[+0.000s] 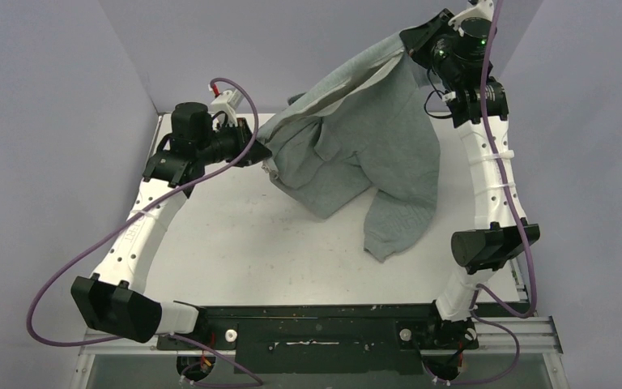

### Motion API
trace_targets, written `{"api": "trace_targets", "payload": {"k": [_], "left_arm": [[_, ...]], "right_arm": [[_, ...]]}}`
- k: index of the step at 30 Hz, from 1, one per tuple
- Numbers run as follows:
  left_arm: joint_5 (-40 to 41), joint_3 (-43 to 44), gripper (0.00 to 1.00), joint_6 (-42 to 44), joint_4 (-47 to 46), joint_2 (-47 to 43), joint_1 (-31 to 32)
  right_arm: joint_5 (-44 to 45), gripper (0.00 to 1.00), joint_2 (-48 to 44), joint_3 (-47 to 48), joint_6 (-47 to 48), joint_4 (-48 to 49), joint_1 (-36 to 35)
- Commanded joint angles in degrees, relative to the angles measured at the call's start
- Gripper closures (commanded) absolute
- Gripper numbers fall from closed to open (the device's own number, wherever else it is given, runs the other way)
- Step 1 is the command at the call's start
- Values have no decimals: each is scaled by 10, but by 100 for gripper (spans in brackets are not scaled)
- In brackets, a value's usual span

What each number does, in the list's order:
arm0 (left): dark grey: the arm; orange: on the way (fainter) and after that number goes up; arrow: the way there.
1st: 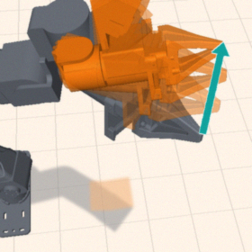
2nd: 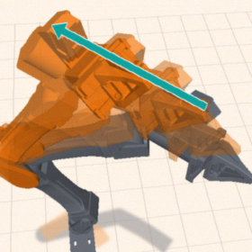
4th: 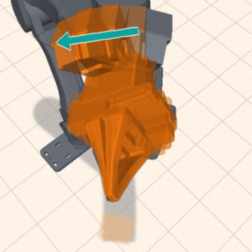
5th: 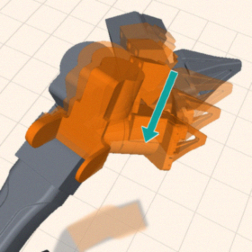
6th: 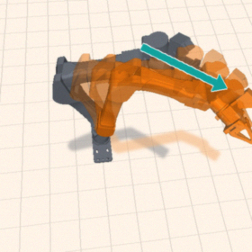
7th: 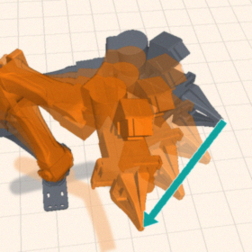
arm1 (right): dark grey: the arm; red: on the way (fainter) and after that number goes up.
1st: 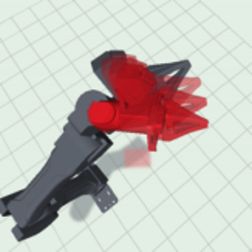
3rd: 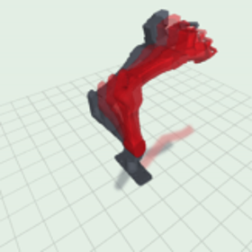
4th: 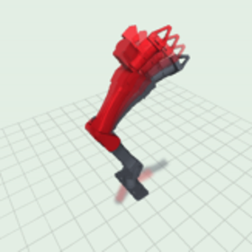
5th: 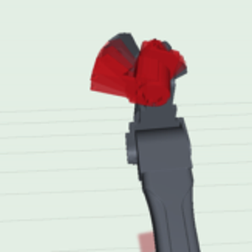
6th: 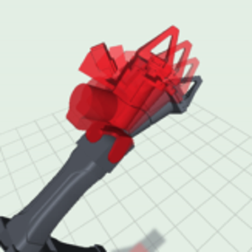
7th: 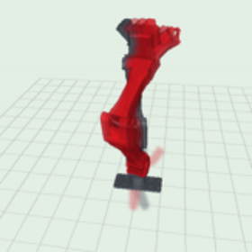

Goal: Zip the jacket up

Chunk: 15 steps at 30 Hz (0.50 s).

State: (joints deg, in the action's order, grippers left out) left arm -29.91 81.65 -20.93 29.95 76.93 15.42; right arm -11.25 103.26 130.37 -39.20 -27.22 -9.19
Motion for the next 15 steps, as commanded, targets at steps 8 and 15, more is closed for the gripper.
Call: {"api": "trace_targets", "payload": {"k": [8,15], "left_arm": [[82,-222,100,-72,-77,-105,201],[134,-389,100,-143,-144,-139,215]], "right_arm": [[-74,100,63,-21,92,0,-53],[-31,100,140,-73,90,35,-87]]}}
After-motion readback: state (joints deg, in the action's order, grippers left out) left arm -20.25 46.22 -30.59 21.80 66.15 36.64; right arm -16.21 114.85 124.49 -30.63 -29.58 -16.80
